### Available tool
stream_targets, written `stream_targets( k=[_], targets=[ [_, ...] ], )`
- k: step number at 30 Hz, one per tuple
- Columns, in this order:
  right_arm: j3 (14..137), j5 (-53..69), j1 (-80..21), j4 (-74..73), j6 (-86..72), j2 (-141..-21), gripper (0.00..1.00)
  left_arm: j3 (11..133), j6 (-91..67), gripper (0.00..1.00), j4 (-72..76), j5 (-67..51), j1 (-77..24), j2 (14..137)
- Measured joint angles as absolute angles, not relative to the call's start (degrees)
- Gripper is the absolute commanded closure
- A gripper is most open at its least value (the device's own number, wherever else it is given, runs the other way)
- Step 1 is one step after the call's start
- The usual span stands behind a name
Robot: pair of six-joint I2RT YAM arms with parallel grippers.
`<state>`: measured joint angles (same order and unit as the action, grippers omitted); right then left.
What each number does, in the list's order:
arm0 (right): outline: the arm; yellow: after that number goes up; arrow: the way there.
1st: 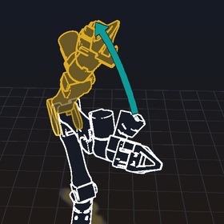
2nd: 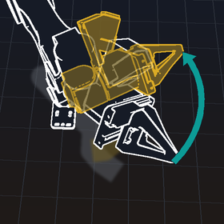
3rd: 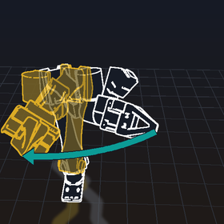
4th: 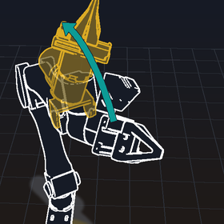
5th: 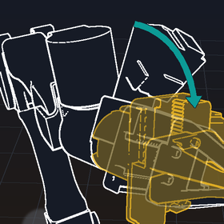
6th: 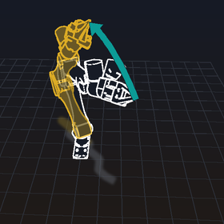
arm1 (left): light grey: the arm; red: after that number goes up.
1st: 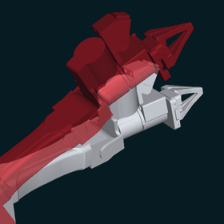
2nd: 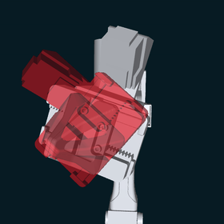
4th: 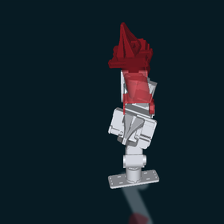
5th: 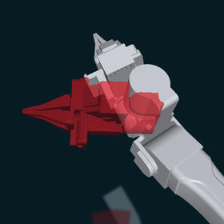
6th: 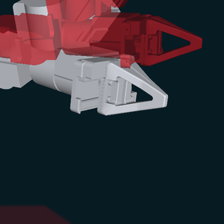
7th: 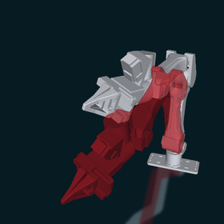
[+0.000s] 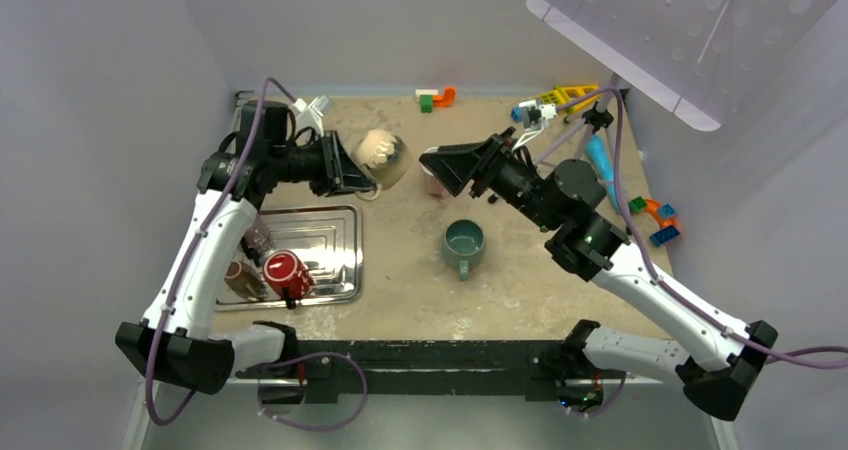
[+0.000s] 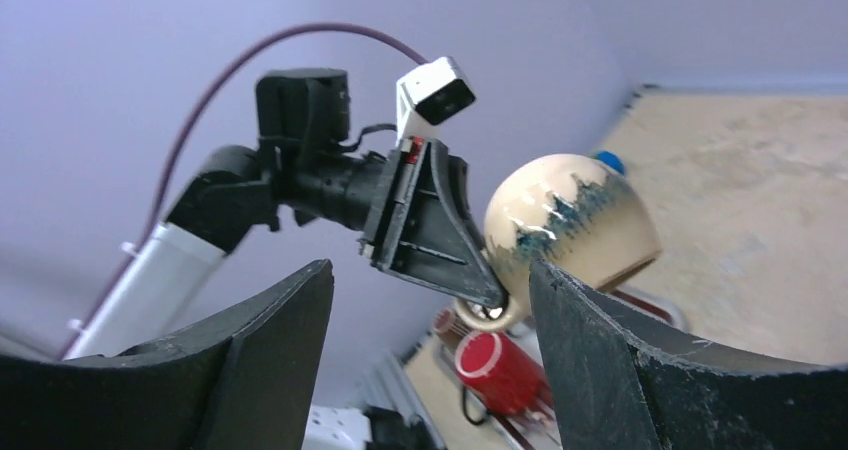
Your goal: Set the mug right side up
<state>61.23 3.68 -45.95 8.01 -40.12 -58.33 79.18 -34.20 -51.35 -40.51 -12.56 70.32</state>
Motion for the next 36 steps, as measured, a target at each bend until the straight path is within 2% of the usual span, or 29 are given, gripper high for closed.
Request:
stream_targets(
  k=[4,13,15,17,19,20,21,22,23,24,25,27,28,31,36],
  targets=[
    [59.61,4.75,-45.95,16.34,-45.91,-58.76,0.24,82.32,-40.01,1.00,-47.00,-44.75,-12.56,69.93],
    [58.13,7.18,-45.95,23.05,-53.98,-63.18,0.20,82.76,-49.45,1.00,-37.69,-49.91,-13.26,66.13],
    [58.24,7.92,-45.95,24.25,-54.65,-65.17,0.24,82.67,-50.63,1.00,-36.51,-50.68,-13.72,65.98],
    [58.87,9.04,-45.95,25.32,-55.13,-67.42,0.34,82.41,-51.57,1.00,-35.59,-51.05,-14.33,65.95],
    [60.14,10.50,-45.95,26.94,-55.51,-69.80,0.51,81.38,-51.99,1.00,-34.44,-51.42,-14.96,65.73],
    [60.82,11.16,-45.95,27.79,-55.48,-70.74,0.63,80.51,-52.14,1.00,-33.89,-51.64,-15.20,65.52],
    [61.82,11.97,-45.95,29.08,-55.77,-71.90,0.81,79.55,-52.47,1.00,-33.47,-51.92,-15.42,65.30],
    [62.35,12.49,-45.95,29.63,-55.61,-72.53,0.94,78.61,-53.01,1.00,-33.28,-52.27,-15.53,65.14],
    [62.54,13.50,-45.91,30.44,-56.51,-73.14,1.00,77.82,-53.17,1.00,-32.64,-52.73,-15.55,65.06],
    [62.65,13.85,-46.00,31.73,-56.97,-73.67,1.00,77.36,-53.21,1.00,-32.14,-52.90,-15.57,65.04],
    [62.78,14.94,-46.22,33.76,-57.39,-74.22,1.00,76.97,-53.52,0.78,-32.18,-53.49,-15.57,65.12],
    [62.76,15.31,-46.24,33.78,-57.08,-74.08,1.00,77.17,-52.90,0.12,-32.93,-53.69,-15.64,65.12],
    [62.76,15.27,-46.24,33.39,-56.69,-73.91,1.00,77.76,-51.35,0.01,-34.02,-53.12,-15.73,65.23],
    [63.13,12.14,-46.17,24.73,-52.60,-72.10,1.00,81.56,-42.72,0.00,-41.91,-48.45,-15.77,65.89],
    [72.47,-0.12,-45.67,-5.13,-39.35,-71.50,1.00,87.55,-25.26,0.00,-55.77,-31.79,-15.77,68.03]
  ],
)
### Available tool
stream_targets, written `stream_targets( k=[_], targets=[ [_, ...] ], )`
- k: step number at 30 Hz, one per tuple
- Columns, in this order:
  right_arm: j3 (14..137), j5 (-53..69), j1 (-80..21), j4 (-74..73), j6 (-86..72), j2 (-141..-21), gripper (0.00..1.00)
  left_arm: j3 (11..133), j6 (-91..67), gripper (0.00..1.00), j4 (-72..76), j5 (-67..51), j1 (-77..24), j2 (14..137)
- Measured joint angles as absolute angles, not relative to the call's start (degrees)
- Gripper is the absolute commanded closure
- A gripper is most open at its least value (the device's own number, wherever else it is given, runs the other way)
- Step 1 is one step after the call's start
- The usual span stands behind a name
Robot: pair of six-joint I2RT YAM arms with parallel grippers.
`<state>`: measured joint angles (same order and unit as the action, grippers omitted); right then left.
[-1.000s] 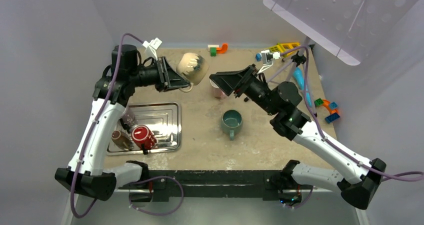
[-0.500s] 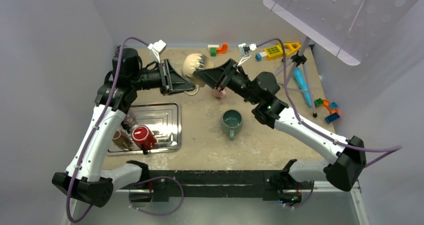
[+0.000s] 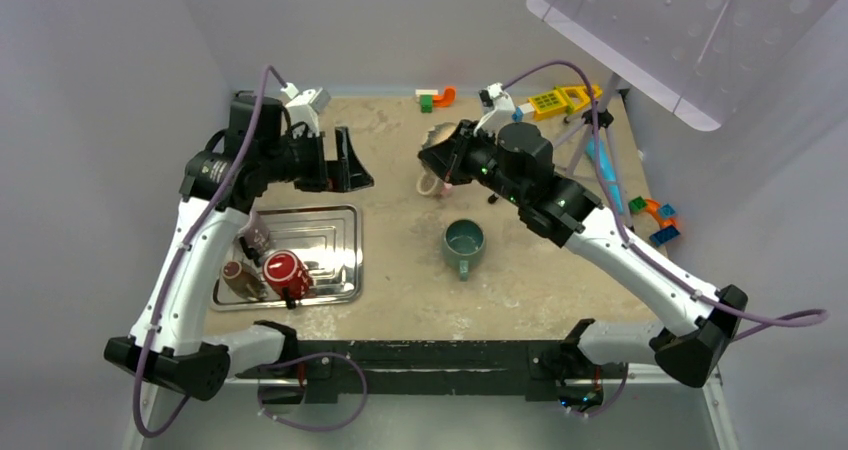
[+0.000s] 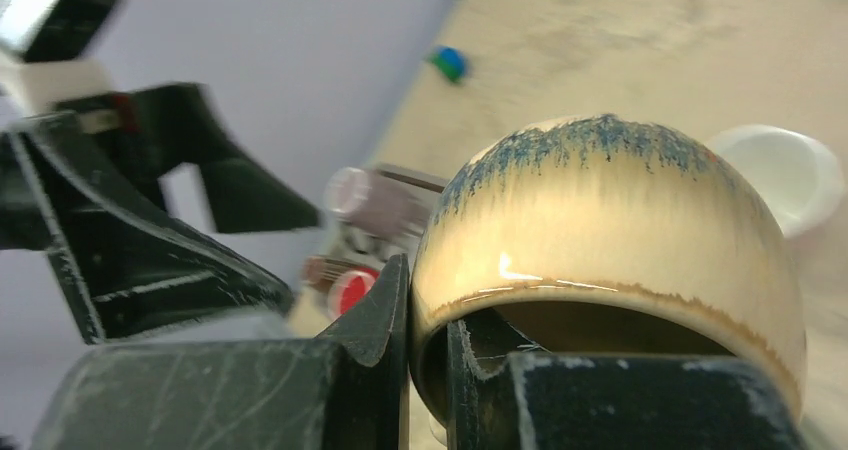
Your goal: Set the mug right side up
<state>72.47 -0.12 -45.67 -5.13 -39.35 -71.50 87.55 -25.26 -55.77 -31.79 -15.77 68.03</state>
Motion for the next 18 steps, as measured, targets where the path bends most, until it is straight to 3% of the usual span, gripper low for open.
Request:
stream_targets(
  k=[4,8,14,18],
  targets=[
    [75.20,-5.85,-41.08,-22.20,-33.56,-71.26,1.00,87.26,-13.63,0.00,-62.39,-15.88,-15.77,70.96],
    [65.08,-10.41,-33.82,-31.20,-31.57,-69.67,1.00,82.91,-5.98,0.00,-65.73,-4.05,-15.44,73.60],
    [45.19,-8.51,-27.44,-35.03,-32.27,-66.00,1.00,75.61,2.85,0.00,-68.49,3.60,-11.79,76.66],
    [38.74,-6.44,-24.23,-31.97,-32.51,-64.79,1.00,72.38,7.46,0.00,-69.25,5.63,-9.37,77.23]
  ],
)
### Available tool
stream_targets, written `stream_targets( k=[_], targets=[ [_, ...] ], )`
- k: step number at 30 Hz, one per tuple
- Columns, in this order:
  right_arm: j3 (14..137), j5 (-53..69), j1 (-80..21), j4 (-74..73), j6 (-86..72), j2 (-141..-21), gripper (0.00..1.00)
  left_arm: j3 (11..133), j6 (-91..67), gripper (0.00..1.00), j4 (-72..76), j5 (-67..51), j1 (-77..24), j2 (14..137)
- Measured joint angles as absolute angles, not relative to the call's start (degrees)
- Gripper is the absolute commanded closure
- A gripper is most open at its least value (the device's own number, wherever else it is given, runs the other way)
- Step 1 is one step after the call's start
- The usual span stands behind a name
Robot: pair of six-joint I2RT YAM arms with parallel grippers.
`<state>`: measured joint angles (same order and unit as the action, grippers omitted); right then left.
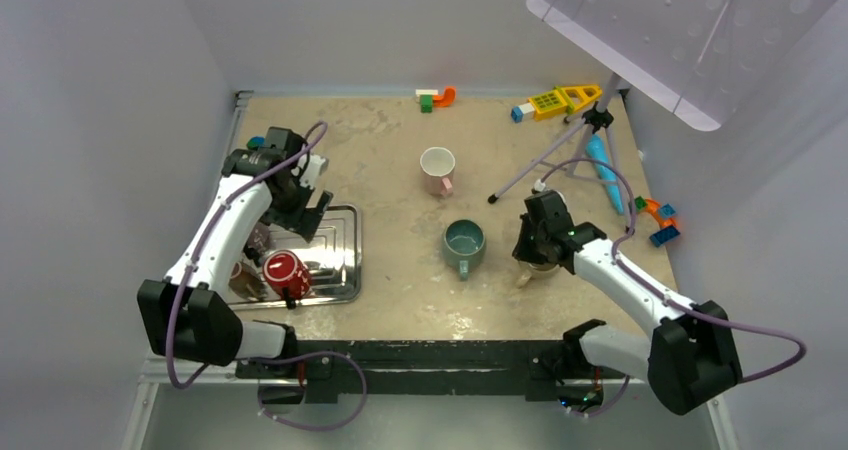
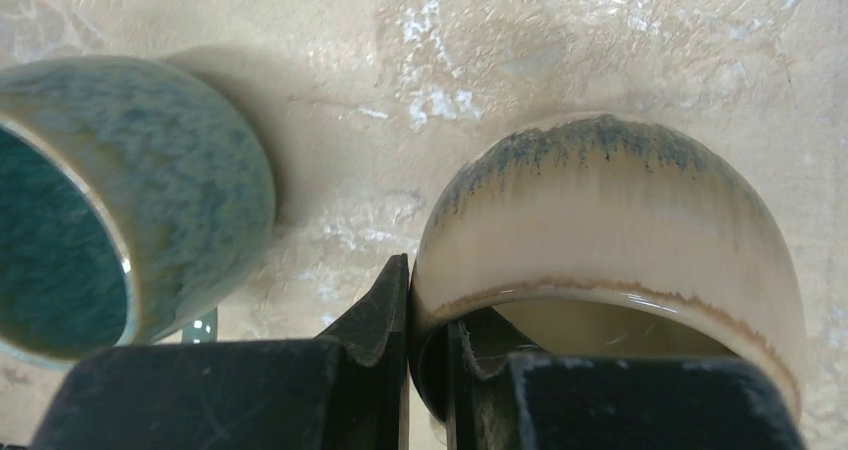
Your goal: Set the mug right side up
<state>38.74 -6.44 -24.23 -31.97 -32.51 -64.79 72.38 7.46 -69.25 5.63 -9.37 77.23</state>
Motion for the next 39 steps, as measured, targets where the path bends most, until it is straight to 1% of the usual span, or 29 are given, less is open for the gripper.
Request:
stream_targets(
  k=[2,6,8,9,10,11,12,13,15,20,21,23,27,28,29,31,33,37,38,39],
  targets=[
    [36.58,-5.19,-22.81,-28.25,-32.23,-65.06,1.00,71.20,9.17,0.00,-69.56,5.98,-8.67,77.49],
    [36.32,-3.20,-21.28,-23.33,-31.90,-66.04,1.00,67.13,11.68,0.00,-69.34,6.24,-7.05,78.74],
    [36.32,-2.94,-21.23,-21.67,-31.83,-66.74,0.86,64.38,12.45,0.00,-69.25,6.31,-6.50,80.03],
    [36.32,-2.83,-21.23,-21.23,-31.83,-66.92,0.77,63.33,12.82,0.00,-69.32,6.28,-6.42,80.66],
    [36.42,-2.81,-21.19,-21.10,-31.83,-67.13,0.66,62.28,13.23,0.00,-69.34,6.22,-6.39,81.32],
    [36.45,-2.76,-21.17,-20.75,-31.77,-67.24,0.58,61.49,13.69,0.00,-69.38,6.15,-6.39,81.80],
    [36.45,-2.59,-21.04,-20.58,-32.03,-67.37,0.51,60.95,14.17,0.00,-69.36,6.09,-6.39,82.04],
    [36.45,-2.42,-20.99,-20.32,-31.90,-67.44,0.47,60.60,14.57,0.00,-69.38,6.04,-6.39,82.13],
    [36.45,-2.44,-20.99,-20.03,-31.86,-67.09,0.42,60.25,15.27,0.00,-69.25,6.02,-6.39,82.13],
    [38.39,-3.36,-20.97,-22.11,-31.86,-64.03,0.39,59.35,17.69,0.00,-68.86,5.21,-6.39,83.48],
    [39.22,-3.53,-20.97,-22.85,-31.83,-63.37,0.39,59.24,18.06,0.03,-68.79,5.06,-6.39,83.94],
    [40.93,-3.79,-20.97,-24.01,-31.73,-62.04,0.39,59.07,19.05,0.16,-68.62,4.47,-6.39,85.10],
    [44.01,-4.19,-20.97,-26.06,-31.20,-59.68,0.39,59.29,19.97,0.55,-68.82,4.19,-6.39,86.15],
    [44.62,-4.45,-20.97,-26.46,-31.05,-59.02,0.39,59.53,20.18,0.63,-69.12,4.21,-6.39,86.37],
    [44.97,-4.60,-20.97,-26.65,-30.98,-58.61,0.38,59.77,20.14,0.69,-69.36,4.21,-6.39,86.59],
    [45.58,-4.86,-20.97,-27.03,-30.83,-57.84,0.38,60.42,20.03,0.76,-69.58,4.14,-6.39,87.33],
    [46.30,-5.04,-20.97,-27.53,-30.74,-57.41,0.39,61.76,19.51,0.79,-69.65,3.77,-6.39,88.55],
    [47.55,-5.23,-20.97,-27.90,-30.33,-57.34,0.39,67.72,17.78,0.78,-67.94,1.48,-6.57,93.01],
    [47.81,-5.28,-20.97,-27.97,-30.28,-57.34,0.38,69.25,17.43,0.71,-67.24,1.08,-6.68,94.15],
    [48.05,-5.32,-20.97,-28.03,-30.20,-57.34,0.38,71.22,16.86,0.61,-66.22,0.71,-6.85,95.61]
  ],
)
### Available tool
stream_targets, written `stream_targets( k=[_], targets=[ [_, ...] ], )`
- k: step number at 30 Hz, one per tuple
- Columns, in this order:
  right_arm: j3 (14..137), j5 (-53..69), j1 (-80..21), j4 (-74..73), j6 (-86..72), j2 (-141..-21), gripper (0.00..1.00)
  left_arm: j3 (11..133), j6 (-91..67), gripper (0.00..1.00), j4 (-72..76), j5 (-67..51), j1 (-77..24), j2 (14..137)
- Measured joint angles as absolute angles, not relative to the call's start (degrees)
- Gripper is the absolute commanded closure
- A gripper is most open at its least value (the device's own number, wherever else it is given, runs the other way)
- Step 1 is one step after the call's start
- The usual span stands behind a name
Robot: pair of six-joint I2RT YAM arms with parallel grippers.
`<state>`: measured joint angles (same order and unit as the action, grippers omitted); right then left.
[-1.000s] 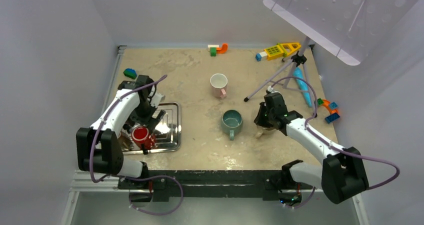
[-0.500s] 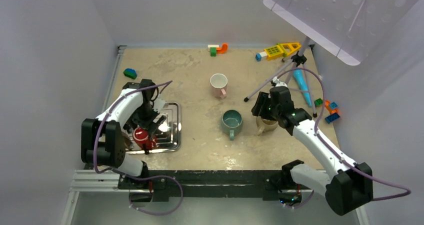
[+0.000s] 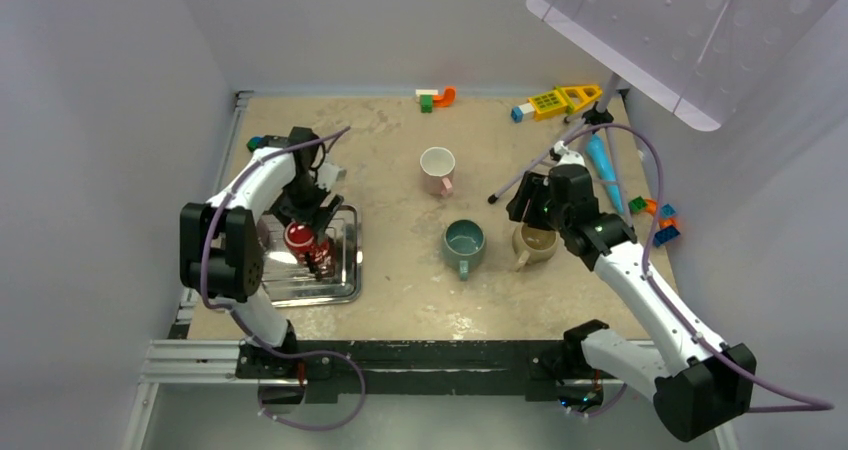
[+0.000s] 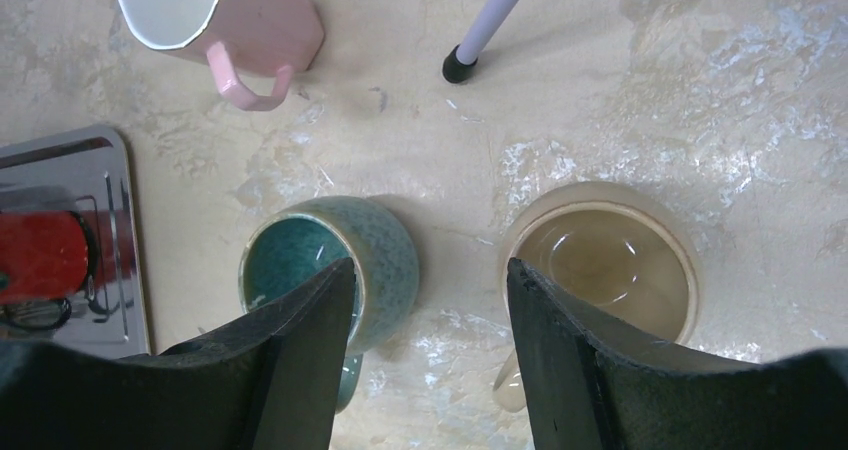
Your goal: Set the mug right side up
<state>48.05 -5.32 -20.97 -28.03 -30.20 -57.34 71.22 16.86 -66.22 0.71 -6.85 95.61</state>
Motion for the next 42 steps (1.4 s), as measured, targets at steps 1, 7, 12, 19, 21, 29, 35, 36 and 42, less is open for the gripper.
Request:
stream_targets(
  k=[1,7,12,19,21,29,35,36,42],
  targets=[
    [48.12,-5.32,-20.97,-28.05,-30.15,-57.34,0.38,73.01,16.27,0.49,-65.17,0.54,-7.05,97.06],
    [48.31,-5.45,-20.97,-29.12,-29.89,-56.93,0.38,78.63,13.43,0.00,-63.55,0.40,-8.29,101.58],
    [48.31,-5.45,-20.97,-29.58,-29.89,-55.75,0.38,78.65,9.89,0.00,-63.24,0.21,-8.40,101.23],
    [48.99,-5.34,-20.97,-29.87,-29.28,-56.21,0.38,79.50,-5.65,0.00,-63.72,10.44,-8.40,93.03],
    [49.17,-5.21,-20.97,-29.85,-29.19,-56.23,0.38,79.26,-10.41,0.00,-63.72,12.80,-8.38,88.29],
    [49.17,-4.91,-20.97,-29.61,-29.08,-56.12,0.39,62.96,-23.53,0.02,-62.04,8.34,-8.40,75.88],
    [49.17,-4.80,-20.97,-29.54,-29.08,-56.12,0.40,58.41,-26.63,0.16,-59.11,6.55,-8.60,80.82],
    [49.17,-4.78,-20.97,-29.54,-29.08,-56.12,0.40,58.39,-27.14,0.19,-58.17,6.59,-8.78,81.06],
    [49.17,-4.78,-20.97,-29.54,-29.04,-56.25,0.40,57.04,-28.77,0.45,-52.34,7.79,-10.20,83.20]
  ],
)
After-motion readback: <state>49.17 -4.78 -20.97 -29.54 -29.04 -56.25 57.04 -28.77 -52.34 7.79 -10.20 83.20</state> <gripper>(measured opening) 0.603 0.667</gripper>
